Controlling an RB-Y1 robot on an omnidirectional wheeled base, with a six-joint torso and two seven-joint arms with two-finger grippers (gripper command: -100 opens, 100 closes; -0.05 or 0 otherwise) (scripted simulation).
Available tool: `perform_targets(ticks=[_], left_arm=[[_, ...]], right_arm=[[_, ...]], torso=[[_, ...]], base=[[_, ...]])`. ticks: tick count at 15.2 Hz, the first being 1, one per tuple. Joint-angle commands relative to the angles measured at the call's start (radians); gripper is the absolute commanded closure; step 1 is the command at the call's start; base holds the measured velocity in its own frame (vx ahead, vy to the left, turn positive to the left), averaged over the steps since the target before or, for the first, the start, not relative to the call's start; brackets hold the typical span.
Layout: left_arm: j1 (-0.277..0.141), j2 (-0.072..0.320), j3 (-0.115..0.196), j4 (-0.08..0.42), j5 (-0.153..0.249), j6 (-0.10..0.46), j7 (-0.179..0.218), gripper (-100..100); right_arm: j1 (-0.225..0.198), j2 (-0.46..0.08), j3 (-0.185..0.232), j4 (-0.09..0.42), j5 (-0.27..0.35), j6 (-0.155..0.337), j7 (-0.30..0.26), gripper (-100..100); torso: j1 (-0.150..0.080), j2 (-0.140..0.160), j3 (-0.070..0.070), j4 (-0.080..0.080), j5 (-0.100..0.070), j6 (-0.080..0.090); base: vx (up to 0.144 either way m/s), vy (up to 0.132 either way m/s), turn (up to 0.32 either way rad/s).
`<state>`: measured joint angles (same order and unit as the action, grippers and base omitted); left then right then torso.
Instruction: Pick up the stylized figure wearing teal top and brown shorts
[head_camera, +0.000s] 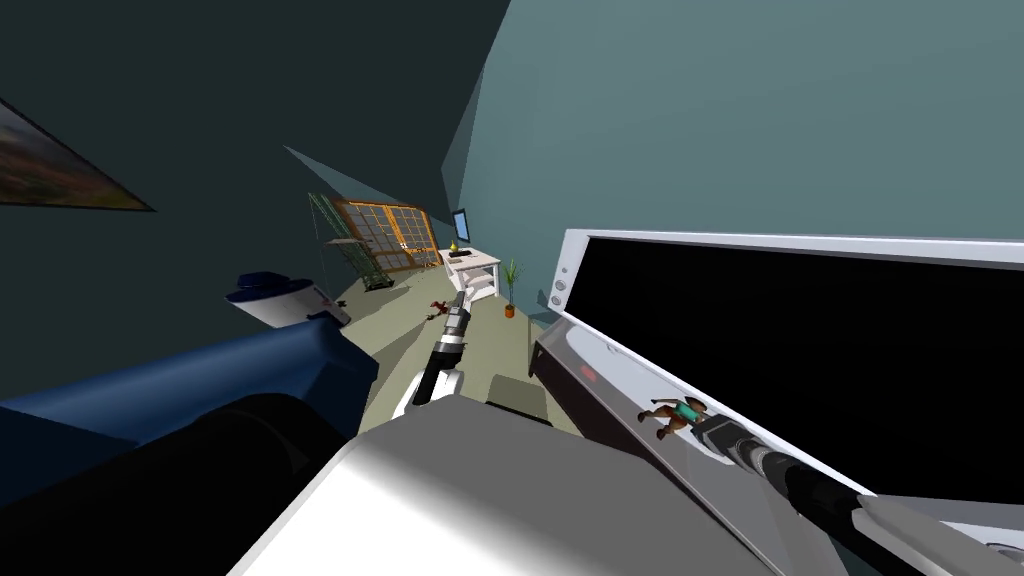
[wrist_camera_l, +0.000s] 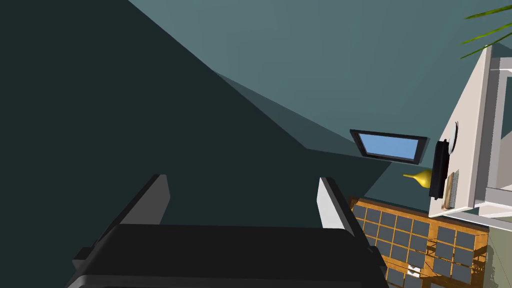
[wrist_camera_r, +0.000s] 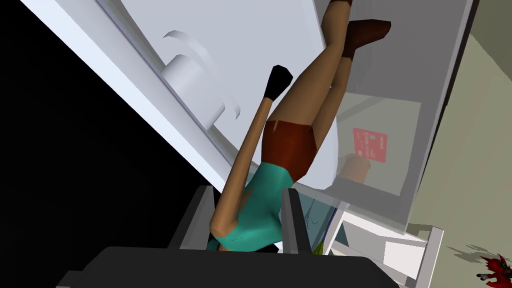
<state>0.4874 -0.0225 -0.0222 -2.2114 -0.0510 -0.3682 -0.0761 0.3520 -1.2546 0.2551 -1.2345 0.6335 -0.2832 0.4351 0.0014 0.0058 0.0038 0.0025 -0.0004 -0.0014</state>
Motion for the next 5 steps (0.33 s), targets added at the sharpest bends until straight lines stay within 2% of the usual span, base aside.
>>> perform_targets(ticks=[1, 2, 3, 4, 5], left_arm=[[0.000, 0.000, 0.000, 0.000, 0.000, 0.000, 0.000, 0], [0.000, 0.000, 0.000, 0.000, 0.000, 0.000, 0.000, 0], [0.000, 0.000, 0.000, 0.000, 0.000, 0.000, 0.000, 0], [0.000, 0.000, 0.000, 0.000, 0.000, 0.000, 0.000, 0], [0.000, 0.000, 0.000, 0.000, 0.000, 0.000, 0.000, 0]], right_arm=[[-0.011, 0.006, -0.007, 0.045, 0.000, -0.026, 0.002, 100], [-0.011, 0.006, -0.007, 0.045, 0.000, -0.026, 0.002, 100], [-0.001, 0.018, -0.045, 0.081, -0.006, -0.066, 0.010, 100], [-0.001, 0.018, -0.045, 0.096, -0.006, -0.066, 0.010, 100], [-0.012, 0.016, -0.027, 0.081, -0.002, -0.052, 0.006, 100]], torso=[[0.000, 0.000, 0.000, 0.000, 0.000, 0.000], [-0.001, 0.000, 0.000, 0.000, 0.000, 0.001], [-0.002, -0.001, -0.001, 0.000, 0.000, 0.002], [-0.002, -0.002, -0.001, 0.000, 0.000, 0.001], [-0.001, -0.001, -0.001, 0.000, 0.000, 0.000]], base=[[-0.050, 0.047, 0.076], [-0.023, 0.025, -0.018], [-0.039, 0.044, 0.122], [-0.059, 0.059, 0.174], [-0.034, 0.032, 0.053]])
